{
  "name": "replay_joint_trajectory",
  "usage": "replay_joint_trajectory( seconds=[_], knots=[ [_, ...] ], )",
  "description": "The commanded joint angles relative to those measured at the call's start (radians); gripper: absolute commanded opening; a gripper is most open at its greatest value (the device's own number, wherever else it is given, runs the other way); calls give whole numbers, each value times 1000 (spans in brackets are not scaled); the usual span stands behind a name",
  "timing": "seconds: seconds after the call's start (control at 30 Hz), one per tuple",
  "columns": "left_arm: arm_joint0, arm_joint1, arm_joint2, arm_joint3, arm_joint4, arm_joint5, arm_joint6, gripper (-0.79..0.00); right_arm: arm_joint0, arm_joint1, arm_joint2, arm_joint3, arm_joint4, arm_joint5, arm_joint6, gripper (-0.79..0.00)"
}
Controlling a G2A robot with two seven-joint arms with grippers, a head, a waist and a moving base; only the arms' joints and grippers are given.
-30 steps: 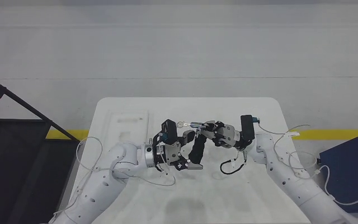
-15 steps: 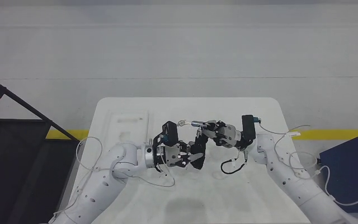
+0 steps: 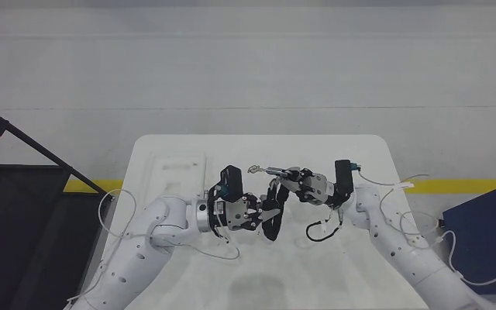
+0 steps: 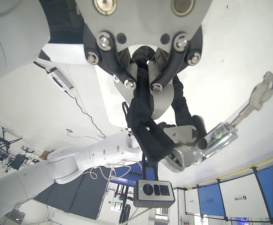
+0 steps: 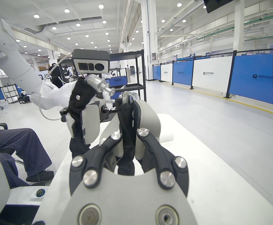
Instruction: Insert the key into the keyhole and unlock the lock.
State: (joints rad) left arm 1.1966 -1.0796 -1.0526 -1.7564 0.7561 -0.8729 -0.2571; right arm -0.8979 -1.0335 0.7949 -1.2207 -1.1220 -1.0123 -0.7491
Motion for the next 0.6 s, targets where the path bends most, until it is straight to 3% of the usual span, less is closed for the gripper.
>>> replay_joint_trajectory(
  seconds=[0.0,0.23,0.57],
  knots=[
    [3,2,-7,-15,-8,-3,1,-785,0,-1,2,9,6,0,5,-785],
    [23,13,-61,-76,-53,-15,-7,-785,-2,-5,24,44,35,0,40,-785],
    [96,52,-202,-113,-205,-6,-144,-785,-64,5,107,39,99,28,81,-785]
  ],
)
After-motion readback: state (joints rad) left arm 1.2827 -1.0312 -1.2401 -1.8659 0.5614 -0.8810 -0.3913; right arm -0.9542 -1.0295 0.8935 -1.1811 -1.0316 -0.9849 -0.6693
